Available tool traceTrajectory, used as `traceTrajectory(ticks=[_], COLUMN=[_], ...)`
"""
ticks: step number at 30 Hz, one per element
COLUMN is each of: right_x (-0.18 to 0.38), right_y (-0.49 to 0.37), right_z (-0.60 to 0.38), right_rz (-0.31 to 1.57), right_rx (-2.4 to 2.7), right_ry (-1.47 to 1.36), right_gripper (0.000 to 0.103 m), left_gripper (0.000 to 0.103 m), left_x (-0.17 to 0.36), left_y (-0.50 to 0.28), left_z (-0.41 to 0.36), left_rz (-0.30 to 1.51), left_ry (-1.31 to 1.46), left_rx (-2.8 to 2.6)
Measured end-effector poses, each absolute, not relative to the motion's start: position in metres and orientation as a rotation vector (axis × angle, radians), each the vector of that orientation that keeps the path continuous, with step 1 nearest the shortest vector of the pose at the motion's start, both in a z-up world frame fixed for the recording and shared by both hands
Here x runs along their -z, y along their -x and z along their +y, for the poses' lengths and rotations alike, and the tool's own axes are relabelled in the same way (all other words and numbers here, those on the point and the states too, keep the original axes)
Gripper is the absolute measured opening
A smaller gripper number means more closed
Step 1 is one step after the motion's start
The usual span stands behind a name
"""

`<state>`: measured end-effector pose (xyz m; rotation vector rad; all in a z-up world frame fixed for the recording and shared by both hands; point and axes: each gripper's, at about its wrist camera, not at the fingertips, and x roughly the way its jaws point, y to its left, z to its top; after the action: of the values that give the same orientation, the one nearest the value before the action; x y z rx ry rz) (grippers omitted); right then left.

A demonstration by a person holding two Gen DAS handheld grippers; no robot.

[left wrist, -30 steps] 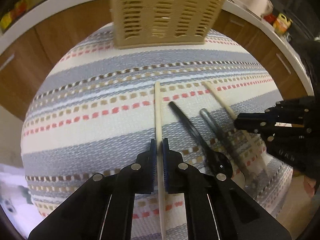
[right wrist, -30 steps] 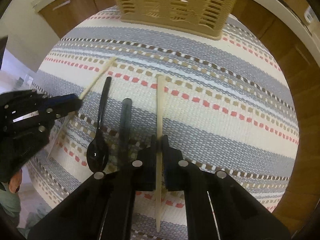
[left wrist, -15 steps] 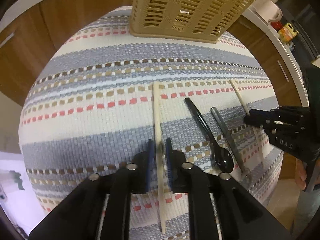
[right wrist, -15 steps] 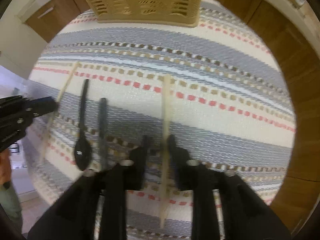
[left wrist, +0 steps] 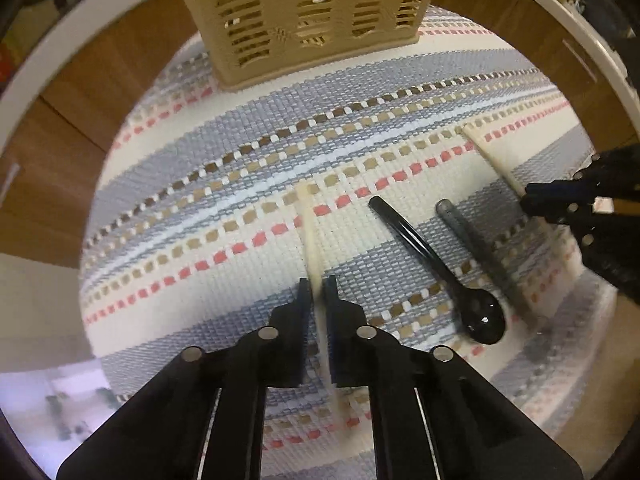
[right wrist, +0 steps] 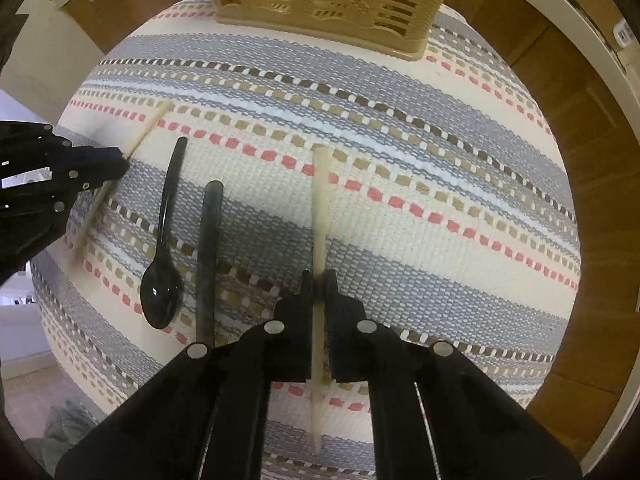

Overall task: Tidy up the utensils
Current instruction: 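Grasp a chopstick with left gripper while right grasps another chopstick, then lift both chopsticks to the beige holder and release them inside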

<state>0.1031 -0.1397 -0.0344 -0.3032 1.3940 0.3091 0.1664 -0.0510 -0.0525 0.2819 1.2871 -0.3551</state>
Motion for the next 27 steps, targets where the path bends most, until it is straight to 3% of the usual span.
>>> traceTrajectory(ticks=[4, 14, 27], right_x=[0.02, -0.06, -0.167], right_y=[-0.096, -0.082, -0.118], right_z=[-0.152, -0.187, -0.201], right_rz=[1.334, 1.059, 0.563], right_rx=[-0.363, -0.449, -0.375], right_ry=[0.236, 0.07, -0.028], right_gripper=[0.004, 0.004, 0.004], left_gripper=[0.003, 0.003, 0.003], left_x=[0.044, -0.045, -0.132], left_y=[-0.156, -0.142, -0.162], left_z=[-0.044, -0.004, -0.005], left_rz=[1.213, 0.84, 0.463], left_ry=[-0.139, 0.243, 0.282], left_rx=[0.4, 0.513, 0.519])
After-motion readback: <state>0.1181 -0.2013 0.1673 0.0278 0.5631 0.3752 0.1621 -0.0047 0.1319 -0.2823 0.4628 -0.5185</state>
